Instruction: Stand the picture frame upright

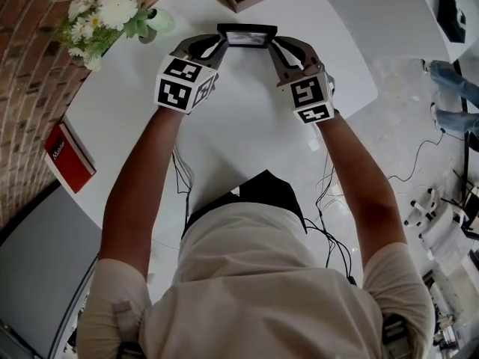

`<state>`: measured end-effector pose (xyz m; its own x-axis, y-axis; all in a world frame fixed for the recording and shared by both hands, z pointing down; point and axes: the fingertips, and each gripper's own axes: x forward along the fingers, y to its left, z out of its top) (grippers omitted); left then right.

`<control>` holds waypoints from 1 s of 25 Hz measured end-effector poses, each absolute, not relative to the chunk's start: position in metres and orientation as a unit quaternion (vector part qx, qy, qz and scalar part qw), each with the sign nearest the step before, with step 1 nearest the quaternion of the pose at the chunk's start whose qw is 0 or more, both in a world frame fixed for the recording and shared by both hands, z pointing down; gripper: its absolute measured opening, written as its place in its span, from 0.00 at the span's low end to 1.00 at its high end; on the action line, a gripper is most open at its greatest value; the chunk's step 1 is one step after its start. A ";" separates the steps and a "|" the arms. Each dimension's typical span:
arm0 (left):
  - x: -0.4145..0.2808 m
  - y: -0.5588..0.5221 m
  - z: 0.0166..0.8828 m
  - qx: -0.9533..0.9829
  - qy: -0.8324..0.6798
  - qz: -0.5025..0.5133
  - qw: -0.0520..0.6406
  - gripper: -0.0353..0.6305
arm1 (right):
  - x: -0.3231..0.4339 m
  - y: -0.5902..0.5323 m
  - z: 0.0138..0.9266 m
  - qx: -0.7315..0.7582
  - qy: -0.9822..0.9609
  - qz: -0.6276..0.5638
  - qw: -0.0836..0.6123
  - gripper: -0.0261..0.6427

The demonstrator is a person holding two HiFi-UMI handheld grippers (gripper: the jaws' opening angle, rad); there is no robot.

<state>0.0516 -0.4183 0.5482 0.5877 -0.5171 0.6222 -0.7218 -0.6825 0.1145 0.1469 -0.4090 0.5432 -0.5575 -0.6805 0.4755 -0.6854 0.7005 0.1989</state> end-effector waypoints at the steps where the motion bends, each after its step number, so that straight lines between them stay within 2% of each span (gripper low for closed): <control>1: 0.052 -0.419 0.549 0.872 -0.355 0.284 0.180 0.13 | 0.147 -0.409 0.544 0.387 -0.882 0.002 0.268 0.09; 8: 0.052 -0.419 0.552 0.873 -0.360 0.280 0.174 0.12 | 0.155 -0.407 0.549 0.391 -0.874 -0.008 0.290 0.09; 25: 0.052 -0.413 0.552 0.876 -0.353 0.281 0.171 0.13 | 0.154 -0.401 0.549 0.393 -0.875 -0.012 0.282 0.09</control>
